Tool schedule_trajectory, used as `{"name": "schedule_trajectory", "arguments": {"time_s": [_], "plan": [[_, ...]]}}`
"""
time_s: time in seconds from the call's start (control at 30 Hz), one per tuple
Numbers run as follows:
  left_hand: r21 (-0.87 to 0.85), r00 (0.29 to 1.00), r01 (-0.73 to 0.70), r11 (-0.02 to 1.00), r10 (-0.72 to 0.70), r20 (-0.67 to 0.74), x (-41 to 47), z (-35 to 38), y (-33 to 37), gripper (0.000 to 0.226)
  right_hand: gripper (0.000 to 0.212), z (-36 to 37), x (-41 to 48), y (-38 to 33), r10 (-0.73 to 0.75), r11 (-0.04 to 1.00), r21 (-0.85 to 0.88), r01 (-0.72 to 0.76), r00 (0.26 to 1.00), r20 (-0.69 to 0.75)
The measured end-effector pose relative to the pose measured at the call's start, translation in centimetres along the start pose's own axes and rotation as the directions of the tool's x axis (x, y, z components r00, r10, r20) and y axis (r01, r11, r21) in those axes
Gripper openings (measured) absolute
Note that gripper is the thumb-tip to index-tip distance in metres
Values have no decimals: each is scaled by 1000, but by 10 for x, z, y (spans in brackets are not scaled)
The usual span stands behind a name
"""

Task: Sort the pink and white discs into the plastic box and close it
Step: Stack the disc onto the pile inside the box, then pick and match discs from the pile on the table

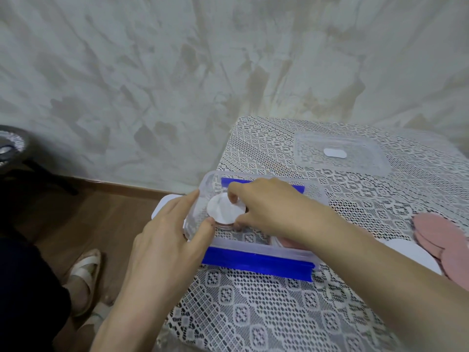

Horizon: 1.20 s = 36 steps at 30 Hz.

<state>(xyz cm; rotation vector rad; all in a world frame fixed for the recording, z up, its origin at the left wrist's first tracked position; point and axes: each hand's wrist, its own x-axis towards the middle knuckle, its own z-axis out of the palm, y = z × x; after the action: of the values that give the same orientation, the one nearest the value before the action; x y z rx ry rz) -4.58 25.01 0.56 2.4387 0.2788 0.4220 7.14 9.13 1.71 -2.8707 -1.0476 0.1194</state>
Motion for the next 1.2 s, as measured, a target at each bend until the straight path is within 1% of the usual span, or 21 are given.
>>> {"name": "schedule_trajectory", "arguments": {"time_s": [0.1, 0.2, 0.37, 0.43, 0.5, 0.6, 0.7, 0.83, 0.93, 1.1, 1.2], "plan": [[40, 1000, 13, 999, -12, -12, 0, 2, 2, 57, 45, 0, 1, -1, 1, 1000, -4, -1, 1000, 9], [158, 999, 5, 987, 1, -39, 0, 3, 6, 51, 42, -4, -1, -3, -9, 999, -39, 10, 1000, 15], [286, 992, -13, 958, 48, -117, -4, 2, 22, 43, 38, -24, -26, 2, -30, 999, -34, 27, 995, -96], [304, 983, -10, 953, 65, -174, -5, 1, 30, 39, 32, -32, -44, 8, -38, 997, -72, 27, 987, -158], [306, 976, -35, 952, 99, -195, -6, 3, 41, 35, 30, -40, -64, 15, -47, 992, -127, 20, 975, -215], [321, 968, -157, 934, 210, -135, -7, 19, 68, 33, 31, -49, -97, 30, -47, 985, -172, 2, 965, -260], [358, 947, -282, 890, 319, -47, -4, 45, 99, 35, 31, -50, -129, 50, -6, 981, -186, -51, 956, -293], [387, 915, -378, 841, 402, 21, -7, 76, 139, 37, 33, -47, -172, 82, 94, 971, -181, -156, 946, -309], [384, 875, -465, 798, 481, 61, -14, 99, 163, 35, 33, -46, -201, 107, 184, 955, -166, -246, 929, -320], [388, 816, -566, 728, 563, 134, -29, 141, 188, 31, 34, -34, -240, 143, 341, 923, -81, -376, 898, -277], [358, 803, -593, 721, 561, 200, -39, 162, 190, 34, 38, -18, -255, 156, 397, 913, 10, -407, 885, -243]]}}
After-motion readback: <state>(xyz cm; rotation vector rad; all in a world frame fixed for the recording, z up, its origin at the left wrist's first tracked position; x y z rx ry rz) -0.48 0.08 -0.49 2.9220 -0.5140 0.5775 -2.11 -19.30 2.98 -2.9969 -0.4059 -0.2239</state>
